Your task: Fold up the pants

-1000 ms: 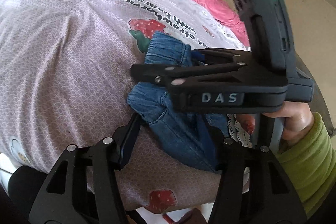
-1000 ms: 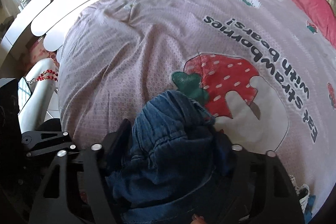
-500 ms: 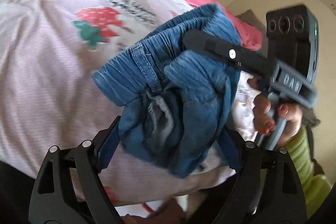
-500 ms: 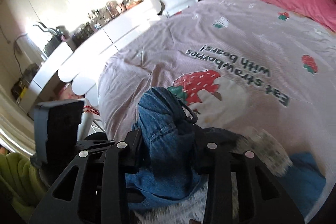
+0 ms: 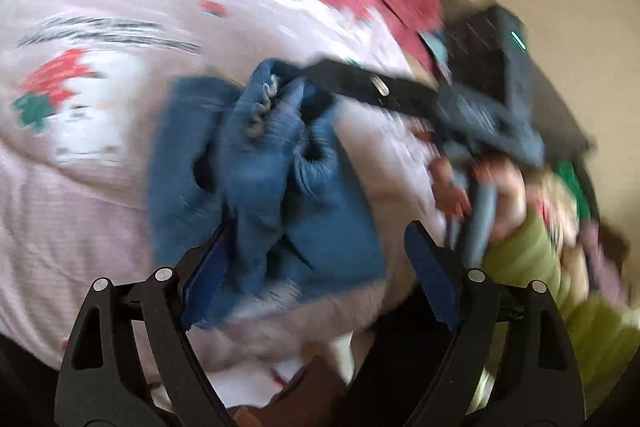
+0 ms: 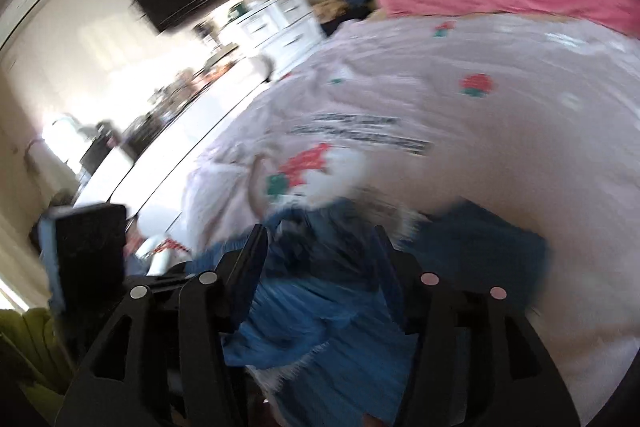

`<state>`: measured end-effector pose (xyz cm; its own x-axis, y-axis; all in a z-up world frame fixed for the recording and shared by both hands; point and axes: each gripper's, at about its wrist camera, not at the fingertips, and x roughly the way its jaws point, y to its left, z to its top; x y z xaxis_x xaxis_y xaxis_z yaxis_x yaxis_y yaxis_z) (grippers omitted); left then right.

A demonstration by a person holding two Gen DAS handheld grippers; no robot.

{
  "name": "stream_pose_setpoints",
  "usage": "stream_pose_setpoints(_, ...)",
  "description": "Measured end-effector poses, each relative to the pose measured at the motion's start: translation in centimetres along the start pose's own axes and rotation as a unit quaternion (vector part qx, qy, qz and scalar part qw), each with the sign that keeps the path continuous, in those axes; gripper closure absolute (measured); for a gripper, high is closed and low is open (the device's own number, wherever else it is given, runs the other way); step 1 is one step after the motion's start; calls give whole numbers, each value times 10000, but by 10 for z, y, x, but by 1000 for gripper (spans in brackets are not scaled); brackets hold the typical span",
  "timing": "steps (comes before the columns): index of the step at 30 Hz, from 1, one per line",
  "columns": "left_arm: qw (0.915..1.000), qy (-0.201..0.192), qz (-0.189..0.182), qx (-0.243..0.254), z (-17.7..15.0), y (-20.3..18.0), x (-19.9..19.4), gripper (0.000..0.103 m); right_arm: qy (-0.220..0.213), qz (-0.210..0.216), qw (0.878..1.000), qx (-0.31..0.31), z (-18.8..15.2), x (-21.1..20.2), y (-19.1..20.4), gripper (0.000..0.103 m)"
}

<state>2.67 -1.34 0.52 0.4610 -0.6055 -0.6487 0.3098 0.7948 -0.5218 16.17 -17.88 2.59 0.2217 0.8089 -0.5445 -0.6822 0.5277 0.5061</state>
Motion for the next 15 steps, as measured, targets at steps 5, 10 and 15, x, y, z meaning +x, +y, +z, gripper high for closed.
stream_pose_setpoints(5, 9981, 329, -274, 453, -15, -30, 10, 25, -53, -549, 9977, 406, -21, -20, -27, 49)
stream_pose_setpoints(10, 9963, -459, 523, 495, -2, -26, -35, 25, 44, -489, 9985, 231, -21, -4, -13, 42)
stream_pose_setpoints(15, 9760, -430, 2087, 449, 22, 8, -13, 24, 451, -906, 9948, 88, -27, 24, -12, 42)
